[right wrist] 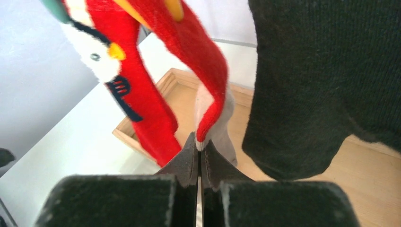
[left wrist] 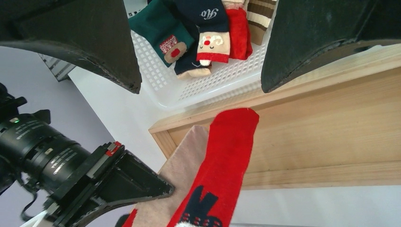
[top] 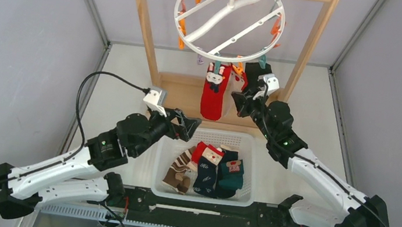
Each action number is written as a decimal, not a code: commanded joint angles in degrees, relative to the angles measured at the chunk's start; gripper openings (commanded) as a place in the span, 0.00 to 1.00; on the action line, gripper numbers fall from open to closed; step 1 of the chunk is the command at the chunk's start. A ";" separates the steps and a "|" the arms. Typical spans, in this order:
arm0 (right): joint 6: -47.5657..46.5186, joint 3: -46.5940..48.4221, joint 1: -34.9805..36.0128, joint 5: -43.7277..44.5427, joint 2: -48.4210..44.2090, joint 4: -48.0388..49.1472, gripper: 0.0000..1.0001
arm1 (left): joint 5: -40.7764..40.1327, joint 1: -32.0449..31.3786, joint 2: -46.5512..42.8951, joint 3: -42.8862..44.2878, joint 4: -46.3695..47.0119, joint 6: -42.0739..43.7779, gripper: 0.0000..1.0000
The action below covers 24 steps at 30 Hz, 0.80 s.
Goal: Remove the socks clipped to the hanger
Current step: Remove the sock from the hanger.
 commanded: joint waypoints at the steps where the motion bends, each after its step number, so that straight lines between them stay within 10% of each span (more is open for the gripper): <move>1: 0.81 1.64 1.78 1.43 -4.89 -1.79 0.00 | 2.15 -0.76 1.11 1.90 3.03 -0.32 1.00; 24: 4.61 2.08 11.37 5.34 -13.09 -13.58 0.00 | -2.82 -7.28 10.67 1.26 12.89 4.89 1.00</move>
